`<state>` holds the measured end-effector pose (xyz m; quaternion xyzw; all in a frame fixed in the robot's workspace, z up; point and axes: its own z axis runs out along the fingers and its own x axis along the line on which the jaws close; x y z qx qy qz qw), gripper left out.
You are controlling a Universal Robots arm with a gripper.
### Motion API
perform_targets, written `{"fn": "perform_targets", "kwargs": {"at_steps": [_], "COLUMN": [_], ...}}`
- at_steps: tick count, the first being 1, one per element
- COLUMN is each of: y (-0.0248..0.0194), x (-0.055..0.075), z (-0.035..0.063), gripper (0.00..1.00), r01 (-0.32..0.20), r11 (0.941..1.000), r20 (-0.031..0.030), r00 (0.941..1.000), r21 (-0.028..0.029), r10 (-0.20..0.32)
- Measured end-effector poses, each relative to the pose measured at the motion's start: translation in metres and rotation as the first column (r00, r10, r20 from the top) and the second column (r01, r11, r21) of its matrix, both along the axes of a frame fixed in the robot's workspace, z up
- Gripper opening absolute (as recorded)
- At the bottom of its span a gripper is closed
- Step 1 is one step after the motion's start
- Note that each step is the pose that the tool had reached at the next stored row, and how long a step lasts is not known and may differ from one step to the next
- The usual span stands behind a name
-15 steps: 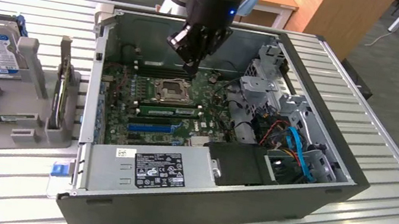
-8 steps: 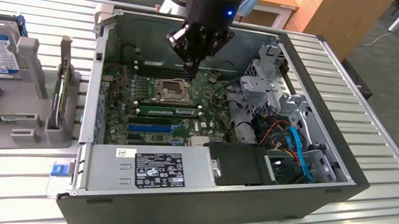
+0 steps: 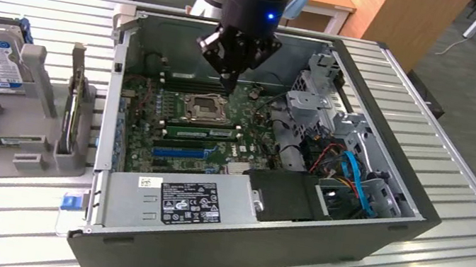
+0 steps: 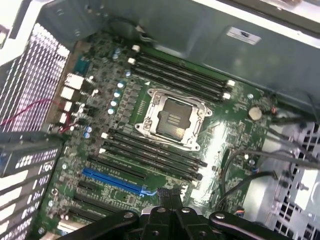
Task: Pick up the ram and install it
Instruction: 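Press down the ram until it locks into place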
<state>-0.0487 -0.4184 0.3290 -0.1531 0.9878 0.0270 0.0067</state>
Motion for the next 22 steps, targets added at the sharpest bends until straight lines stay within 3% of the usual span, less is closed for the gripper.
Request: {"fn": "perform_targets", "kwargs": {"at_steps": [6,14,18,22], "y": [0.0000,0.0000,0.0000,0.0000], "x": [-0.0002,-0.0016,-0.0044,-0.0055], "z": [-0.0007,-0.0018,-0.0023,-0.0023], "gripper": [0.10,0.10,0.10,0.10], "r01": [0.094,0.202,0.239,0.245], "r11": [0.9956,0.9794,0.9710,0.9696], "r20": [0.0000,0.0000,0.0000,0.0000], "r00": [0.9956,0.9794,0.9710,0.9696], "r21": [0.0000,-0.0001,0.0001,0.0000], "r10": [-0.094,-0.202,-0.239,-0.245]}}
